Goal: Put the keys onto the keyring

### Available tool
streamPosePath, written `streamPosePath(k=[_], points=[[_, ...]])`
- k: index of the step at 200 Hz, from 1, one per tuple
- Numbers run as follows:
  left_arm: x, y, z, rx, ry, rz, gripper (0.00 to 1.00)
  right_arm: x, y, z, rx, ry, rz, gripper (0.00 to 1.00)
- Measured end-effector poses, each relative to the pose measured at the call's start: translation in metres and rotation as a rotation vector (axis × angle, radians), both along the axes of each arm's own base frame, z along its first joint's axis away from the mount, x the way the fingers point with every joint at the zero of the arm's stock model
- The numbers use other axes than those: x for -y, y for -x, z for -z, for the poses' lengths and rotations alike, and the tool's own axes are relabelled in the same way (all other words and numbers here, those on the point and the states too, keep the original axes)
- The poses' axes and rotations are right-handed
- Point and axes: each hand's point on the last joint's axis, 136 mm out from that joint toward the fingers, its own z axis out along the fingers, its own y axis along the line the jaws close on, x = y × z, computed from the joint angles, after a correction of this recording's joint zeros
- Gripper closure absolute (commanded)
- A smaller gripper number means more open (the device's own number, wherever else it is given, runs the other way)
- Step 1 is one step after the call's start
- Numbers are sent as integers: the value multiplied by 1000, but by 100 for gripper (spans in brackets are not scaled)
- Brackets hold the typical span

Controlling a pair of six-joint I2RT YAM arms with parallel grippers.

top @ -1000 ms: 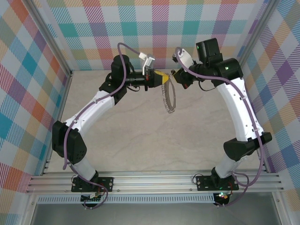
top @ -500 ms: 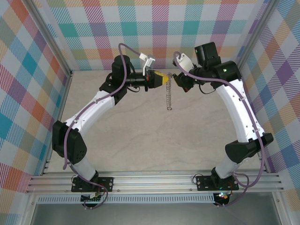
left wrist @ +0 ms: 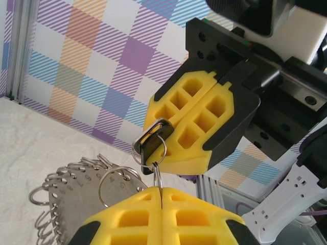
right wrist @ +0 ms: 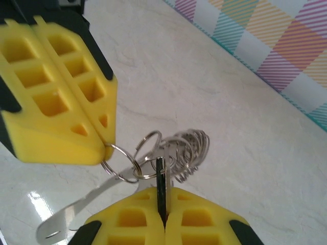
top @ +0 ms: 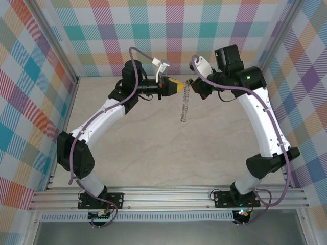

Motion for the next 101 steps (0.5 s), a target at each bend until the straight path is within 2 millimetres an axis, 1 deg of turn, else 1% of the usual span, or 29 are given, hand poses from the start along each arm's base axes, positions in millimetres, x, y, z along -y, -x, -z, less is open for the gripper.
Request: streamPosePath(k=[36, 97, 101], points=[[0, 0, 0, -1, -1, 0, 100, -6, -2, 1, -4, -1, -14, 100], [0, -2, 1, -3, -3, -9, 100, -5, -4, 2, -1, 9, -4, 100], [0, -2, 1, -3, -3, -12, 99, -5, -4, 2, -1, 10, -3, 100]])
